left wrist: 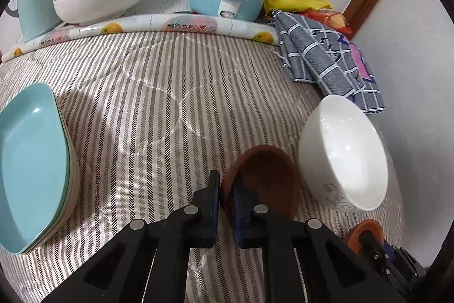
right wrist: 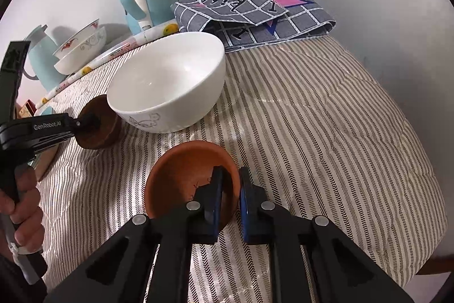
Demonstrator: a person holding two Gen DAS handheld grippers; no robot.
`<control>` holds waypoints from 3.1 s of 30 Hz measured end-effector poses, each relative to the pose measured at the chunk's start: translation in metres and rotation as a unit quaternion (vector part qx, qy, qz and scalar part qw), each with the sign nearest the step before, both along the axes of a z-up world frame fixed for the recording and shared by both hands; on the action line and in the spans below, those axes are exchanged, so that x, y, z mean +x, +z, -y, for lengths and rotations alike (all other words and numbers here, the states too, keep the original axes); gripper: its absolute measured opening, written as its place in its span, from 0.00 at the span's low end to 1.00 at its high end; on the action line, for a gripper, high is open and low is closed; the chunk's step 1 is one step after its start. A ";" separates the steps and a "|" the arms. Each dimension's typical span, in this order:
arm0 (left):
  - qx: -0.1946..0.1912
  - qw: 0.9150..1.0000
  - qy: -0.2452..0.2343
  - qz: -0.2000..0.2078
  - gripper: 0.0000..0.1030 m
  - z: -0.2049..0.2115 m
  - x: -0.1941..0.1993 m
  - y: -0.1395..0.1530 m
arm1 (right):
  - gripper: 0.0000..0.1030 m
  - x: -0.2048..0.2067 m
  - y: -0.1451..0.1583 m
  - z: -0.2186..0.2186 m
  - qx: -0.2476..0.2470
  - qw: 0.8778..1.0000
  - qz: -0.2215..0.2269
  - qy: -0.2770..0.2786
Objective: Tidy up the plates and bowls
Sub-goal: 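Carry the right gripper's brown bowl over the white bowl while the left gripper holds its brown bowl, then lower the brown bowl into the white bowl and open the right gripper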
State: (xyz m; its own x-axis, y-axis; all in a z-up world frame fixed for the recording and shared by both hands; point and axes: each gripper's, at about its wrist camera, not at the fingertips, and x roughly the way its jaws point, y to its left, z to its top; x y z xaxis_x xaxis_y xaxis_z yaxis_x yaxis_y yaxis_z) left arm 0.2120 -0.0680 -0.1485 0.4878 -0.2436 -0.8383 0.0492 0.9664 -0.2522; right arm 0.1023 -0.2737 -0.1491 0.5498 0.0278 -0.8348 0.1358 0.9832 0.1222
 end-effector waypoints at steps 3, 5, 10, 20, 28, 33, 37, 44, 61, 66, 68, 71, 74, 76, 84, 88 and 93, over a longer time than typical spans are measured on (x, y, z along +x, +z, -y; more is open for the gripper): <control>0.003 1.000 0.000 0.003 0.09 0.000 -0.004 0.003 | 0.09 -0.001 0.003 -0.002 -0.001 1.000 0.005 0.001; 0.002 1.000 0.004 0.001 0.09 -0.002 -0.005 0.003 | 0.09 -0.002 0.005 -0.003 0.002 1.000 0.008 -0.001; -0.001 1.000 0.008 0.003 0.09 -0.008 -0.010 0.008 | 0.09 -0.005 0.009 -0.007 0.000 1.000 0.013 -0.004; -0.007 1.000 0.018 0.010 0.09 -0.019 -0.017 0.020 | 0.09 -0.010 0.024 -0.011 0.003 1.000 0.020 -0.007; -0.011 0.999 0.020 0.028 0.09 -0.027 -0.025 0.039 | 0.09 -0.018 0.045 -0.017 -0.012 0.999 0.038 -0.007; -0.013 0.999 0.019 0.040 0.09 -0.032 -0.027 0.054 | 0.09 -0.020 0.061 -0.019 -0.005 0.999 0.049 -0.008; -0.013 0.998 0.021 0.051 0.09 -0.039 -0.029 0.065 | 0.09 -0.016 0.073 -0.023 -0.017 0.998 0.054 -0.013; -0.008 0.997 0.031 0.073 0.09 -0.058 -0.031 0.085 | 0.09 -0.004 0.088 -0.028 -0.025 0.998 0.064 -0.015; -0.004 0.996 0.055 0.069 0.09 -0.085 -0.012 0.078 | 0.09 0.047 0.084 -0.035 -0.040 0.997 0.058 -0.013; -0.005 0.996 0.063 0.065 0.09 -0.091 -0.005 0.073 | 0.09 0.061 0.074 -0.036 -0.042 0.998 0.045 -0.010; -0.005 0.996 0.066 0.062 0.09 -0.094 -0.002 0.070 | 0.09 0.067 0.068 -0.037 -0.042 0.998 0.039 -0.007; -0.004 0.996 0.070 0.057 0.09 -0.097 0.001 0.065 | 0.09 0.076 0.059 -0.039 -0.043 0.999 0.029 -0.003; -0.005 0.996 0.071 0.054 0.09 -0.098 0.004 0.063 | 0.09 0.083 0.052 -0.041 -0.051 0.998 0.022 -0.004; -0.004 0.996 0.072 0.054 0.09 -0.099 0.005 0.062 | 0.09 0.088 0.047 -0.041 -0.052 0.998 0.018 -0.003; -0.006 0.996 0.069 0.050 0.09 -0.099 0.012 0.057 | 0.09 0.103 0.034 -0.041 -0.056 0.998 0.005 -0.003; -0.007 0.997 0.068 0.045 0.09 -0.098 0.016 0.053 | 0.09 0.108 0.029 -0.040 -0.054 0.999 -0.001 -0.007; -0.010 0.997 0.067 0.043 0.09 -0.098 0.020 0.050 | 0.09 0.112 0.024 -0.038 -0.053 0.999 -0.007 -0.008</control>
State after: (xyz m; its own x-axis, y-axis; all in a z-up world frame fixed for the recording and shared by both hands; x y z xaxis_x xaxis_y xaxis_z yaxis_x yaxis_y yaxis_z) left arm 0.2315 0.0304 -0.0980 0.5876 -0.1886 -0.7869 -0.0570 0.9604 -0.2727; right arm 0.2145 -0.2355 -0.1250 0.5379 -0.0705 -0.8400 0.1525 0.9882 0.0147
